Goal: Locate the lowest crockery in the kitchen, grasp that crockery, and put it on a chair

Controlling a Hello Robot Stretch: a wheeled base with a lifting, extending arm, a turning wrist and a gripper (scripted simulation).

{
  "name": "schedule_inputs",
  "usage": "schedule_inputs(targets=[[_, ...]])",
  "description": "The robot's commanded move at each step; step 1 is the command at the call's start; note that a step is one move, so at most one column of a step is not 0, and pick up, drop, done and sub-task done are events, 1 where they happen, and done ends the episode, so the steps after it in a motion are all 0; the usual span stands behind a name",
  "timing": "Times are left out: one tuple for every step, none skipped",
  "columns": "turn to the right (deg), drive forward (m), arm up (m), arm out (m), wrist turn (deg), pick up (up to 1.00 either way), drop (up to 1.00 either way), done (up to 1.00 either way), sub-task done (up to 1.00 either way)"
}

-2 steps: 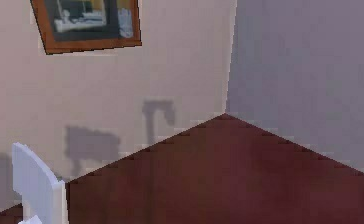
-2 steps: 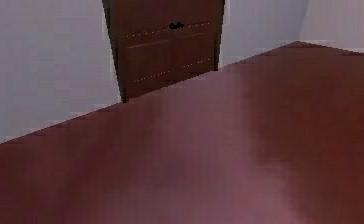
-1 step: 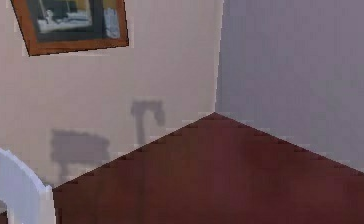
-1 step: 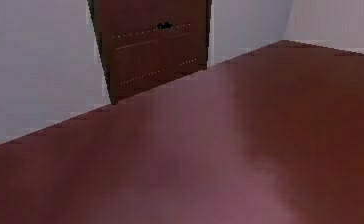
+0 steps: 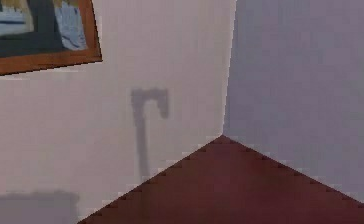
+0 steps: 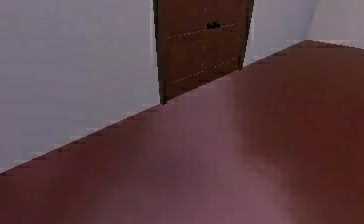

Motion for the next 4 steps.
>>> schedule_inputs(targets=[[-39.0, 0.0, 0.0, 0.0, 0.0, 0.0, 0.0, 0.0, 0.0], [0.0, 0.8, 0.0, 0.0, 0.0, 0.0, 0.0, 0.0, 0.0], [45.0, 0.0, 0.0, 0.0, 0.0, 0.0, 0.0, 0.0, 0.0], [45.0, 0.0, 0.0, 0.0, 0.0, 0.0, 0.0, 0.0, 0.0]])
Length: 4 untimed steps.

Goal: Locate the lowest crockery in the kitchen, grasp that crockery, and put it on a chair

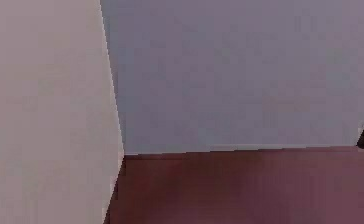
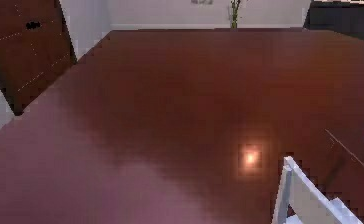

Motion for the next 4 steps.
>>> schedule_inputs(targets=[[45.0, 0.0, 0.0, 0.0, 0.0, 0.0, 0.0, 0.0, 0.0], [33.0, 0.0, 0.0, 0.0, 0.0, 0.0, 0.0, 0.0, 0.0], [45.0, 0.0, 0.0, 0.0, 0.0, 0.0, 0.0, 0.0, 0.0], [45.0, 0.0, 0.0, 0.0, 0.0, 0.0, 0.0, 0.0, 0.0]])
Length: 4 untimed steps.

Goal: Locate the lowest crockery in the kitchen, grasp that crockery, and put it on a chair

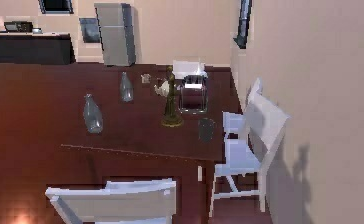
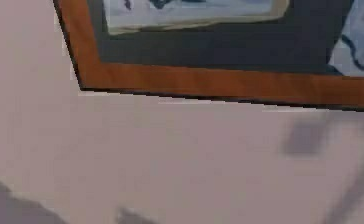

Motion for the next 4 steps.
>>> schedule_inputs(targets=[[27.0, 0.0, 0.0, 0.0, 0.0, 0.0, 0.0, 0.0, 0.0], [0.0, 0.6, 0.0, 0.0, 0.0, 0.0, 0.0, 0.0, 0.0], [-45.0, 0.0, 0.0, 0.0, 0.0, 0.0, 0.0, 0.0, 0.0], [-45.0, 0.0, 0.0, 0.0, 0.0, 0.0, 0.0, 0.0, 0.0]])
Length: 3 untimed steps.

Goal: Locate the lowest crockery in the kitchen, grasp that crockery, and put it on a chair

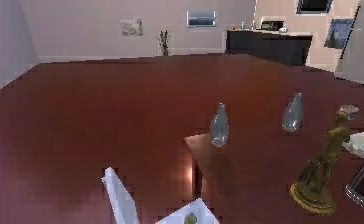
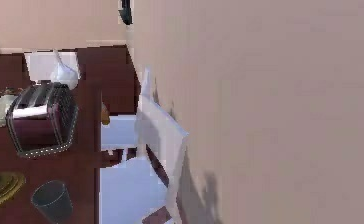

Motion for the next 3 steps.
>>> schedule_inputs(targets=[[-33.0, 0.0, 0.0, 0.0, 0.0, 0.0, 0.0, 0.0, 0.0], [0.0, 0.0, 0.5, 0.0, 0.0, 0.0, 0.0, 0.0, 0.0], [0.0, 0.0, 0.38, 0.0, 0.0, 0.0, 0.0, 0.0, 0.0]])
